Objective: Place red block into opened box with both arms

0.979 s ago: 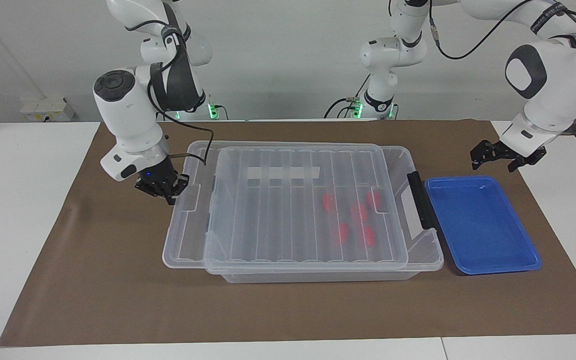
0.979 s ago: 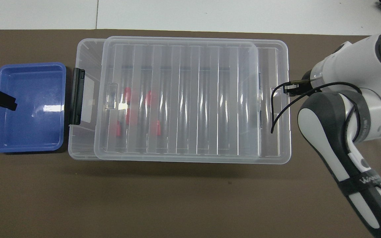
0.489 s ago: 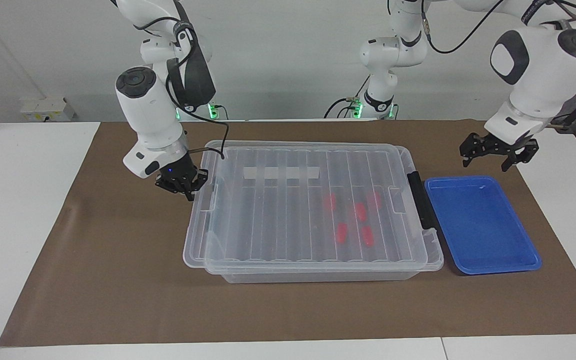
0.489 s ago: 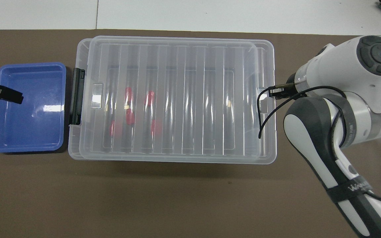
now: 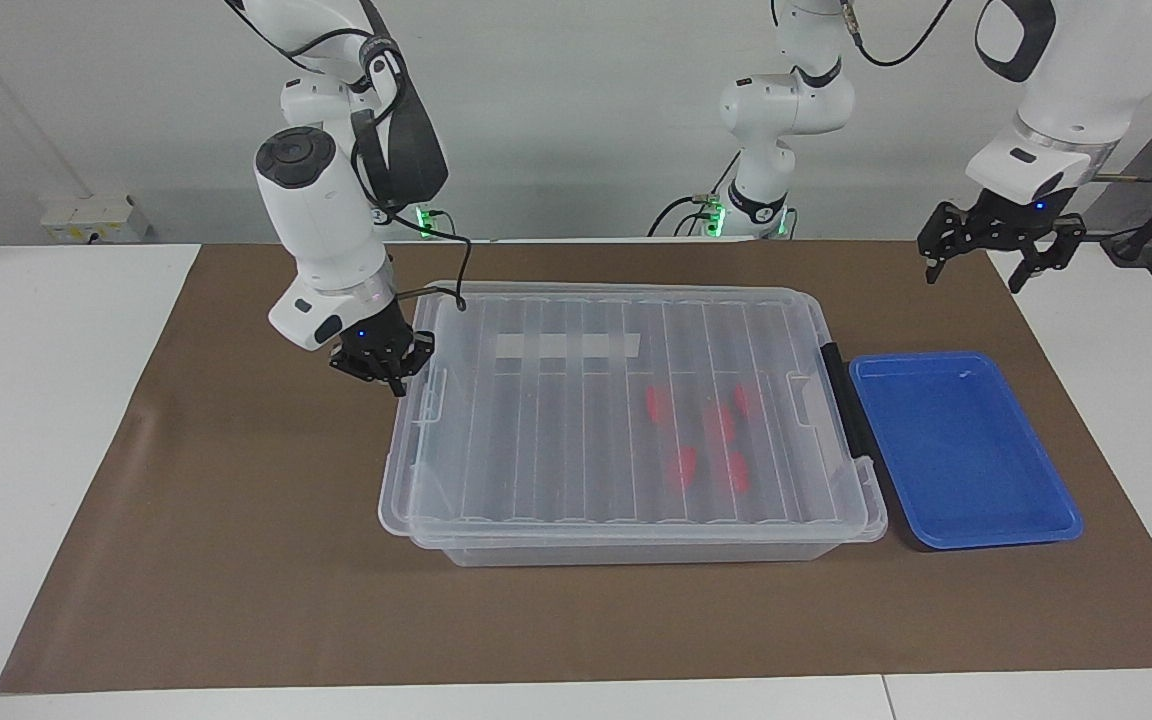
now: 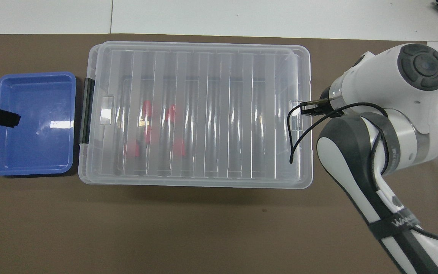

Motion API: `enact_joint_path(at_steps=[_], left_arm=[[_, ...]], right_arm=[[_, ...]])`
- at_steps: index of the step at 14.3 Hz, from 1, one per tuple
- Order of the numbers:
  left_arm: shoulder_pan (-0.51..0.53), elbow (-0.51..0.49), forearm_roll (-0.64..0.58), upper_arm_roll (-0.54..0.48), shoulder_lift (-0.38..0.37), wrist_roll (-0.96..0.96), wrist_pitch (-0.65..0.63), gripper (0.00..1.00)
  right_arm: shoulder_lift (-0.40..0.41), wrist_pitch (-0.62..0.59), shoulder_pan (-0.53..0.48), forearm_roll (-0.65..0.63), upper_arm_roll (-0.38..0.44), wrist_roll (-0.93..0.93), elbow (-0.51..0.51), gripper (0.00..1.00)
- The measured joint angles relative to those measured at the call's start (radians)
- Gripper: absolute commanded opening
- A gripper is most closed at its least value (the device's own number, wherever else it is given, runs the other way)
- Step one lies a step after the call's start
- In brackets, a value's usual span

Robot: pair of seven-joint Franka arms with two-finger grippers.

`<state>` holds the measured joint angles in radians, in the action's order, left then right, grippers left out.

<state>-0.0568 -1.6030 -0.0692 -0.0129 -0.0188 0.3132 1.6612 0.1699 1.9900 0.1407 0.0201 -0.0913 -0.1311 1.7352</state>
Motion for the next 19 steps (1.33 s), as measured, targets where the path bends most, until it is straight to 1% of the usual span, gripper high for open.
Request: enact_joint_path(at_steps=[2, 6, 12, 19], left_arm=[[-0.02, 0.0, 0.0, 0.008, -0.005, 0.0, -0.004, 1.0], [-0.029, -0.002, 0.0, 0.016, -0.007, 0.0, -0.009, 1.0], [-0.03, 0.011, 0.0, 0.018, 0.007, 0.001, -0.089, 1.0], [-0.03, 0.034, 0.0, 0.021, 0.007, 0.001, -0.134, 1.0]], right_arm=[[0.0, 0.0, 0.0, 0.0, 0.0, 0.0, 0.0, 0.0], [0.0, 0.0, -0.001, 0.0, 0.0, 0.0, 0.0, 0.0], [0.0, 0.0, -0.016, 0.001, 0.011, 0.0, -0.008, 0.0], [0.003, 0.016, -0.028, 0.001, 0.008, 0.0, 0.006, 0.0]])
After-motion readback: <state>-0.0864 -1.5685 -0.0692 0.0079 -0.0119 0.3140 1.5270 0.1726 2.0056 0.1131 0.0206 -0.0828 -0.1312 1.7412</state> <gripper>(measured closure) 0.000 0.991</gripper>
